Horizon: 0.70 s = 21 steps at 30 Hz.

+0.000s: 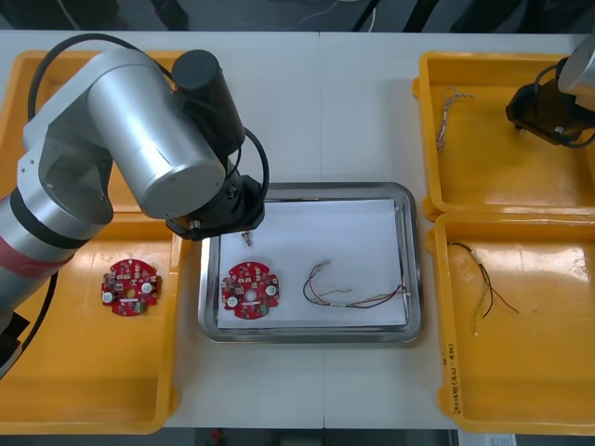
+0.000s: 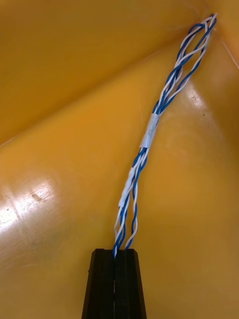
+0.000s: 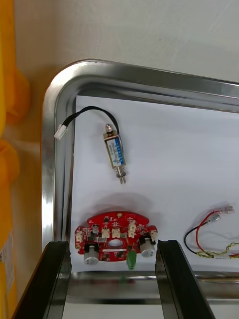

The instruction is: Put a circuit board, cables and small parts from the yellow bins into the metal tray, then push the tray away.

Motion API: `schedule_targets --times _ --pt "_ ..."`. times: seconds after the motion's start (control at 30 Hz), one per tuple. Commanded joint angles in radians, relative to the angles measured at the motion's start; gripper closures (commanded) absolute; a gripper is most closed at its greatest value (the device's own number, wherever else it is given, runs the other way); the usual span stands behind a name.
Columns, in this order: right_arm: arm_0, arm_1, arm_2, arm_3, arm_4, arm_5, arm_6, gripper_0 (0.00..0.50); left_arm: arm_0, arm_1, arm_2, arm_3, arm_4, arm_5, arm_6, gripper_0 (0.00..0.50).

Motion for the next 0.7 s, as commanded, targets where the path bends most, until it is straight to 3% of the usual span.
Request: schedule_targets --times 0.03,0.27,0.7 --pt "0.016 -0.010 0.016 -0.080 0.012 0.098 -0.038 0.500 -0.065 0.040 0.094 -0.038 0.070 0.068 -0.006 0.000" --pt "0.020 -0.022 0.016 -0.149 0.032 0.230 -0.041 0.500 -0.073 0.073 0.183 -0.038 0.116 0.075 -0.092 0.000" --pt "0.108 -0.019 0.016 -0.457 0.042 0.566 -0.061 0.500 -0.081 0.155 0.306 0.032 0.164 0.075 -0.318 0.000"
